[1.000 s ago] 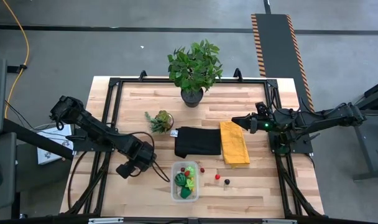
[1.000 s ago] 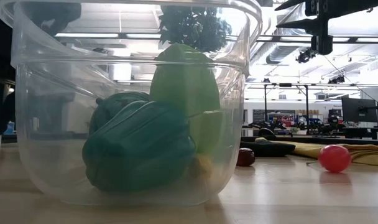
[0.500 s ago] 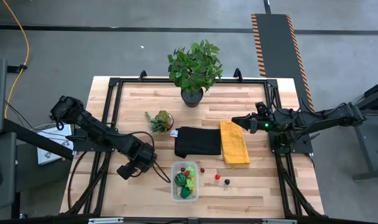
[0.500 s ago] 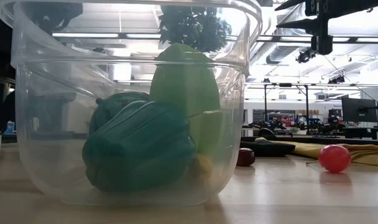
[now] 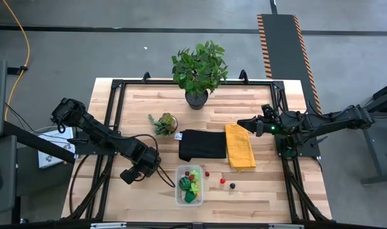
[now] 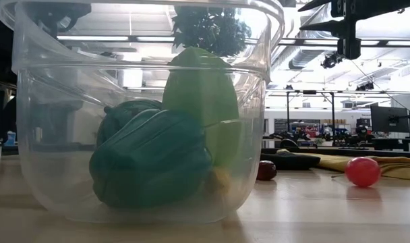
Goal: Pick and placing Produce into tupperware
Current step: Put the peach into the bin
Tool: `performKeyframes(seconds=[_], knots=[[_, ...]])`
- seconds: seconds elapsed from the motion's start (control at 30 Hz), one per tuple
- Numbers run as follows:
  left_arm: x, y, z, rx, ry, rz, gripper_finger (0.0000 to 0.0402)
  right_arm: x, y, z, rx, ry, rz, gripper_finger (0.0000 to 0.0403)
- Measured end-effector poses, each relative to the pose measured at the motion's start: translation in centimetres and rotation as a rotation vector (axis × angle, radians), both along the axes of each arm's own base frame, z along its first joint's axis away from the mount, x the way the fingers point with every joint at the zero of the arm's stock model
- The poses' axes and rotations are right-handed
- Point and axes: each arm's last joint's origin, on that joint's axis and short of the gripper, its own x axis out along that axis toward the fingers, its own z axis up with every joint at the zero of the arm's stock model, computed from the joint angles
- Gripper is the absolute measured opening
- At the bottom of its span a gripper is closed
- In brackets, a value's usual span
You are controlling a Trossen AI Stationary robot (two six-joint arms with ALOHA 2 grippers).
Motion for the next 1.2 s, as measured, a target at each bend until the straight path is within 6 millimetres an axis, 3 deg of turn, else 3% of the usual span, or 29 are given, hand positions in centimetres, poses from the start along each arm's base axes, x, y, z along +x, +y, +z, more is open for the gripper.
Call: performKeyframes(seconds=[1.2], knots=[[-0.6, 0.2, -1.1, 0.003, 0.010, 0.004, 0.0193, 0.0, 0.0, 0.0, -0.002, 0.000, 0.000, 0.0133]])
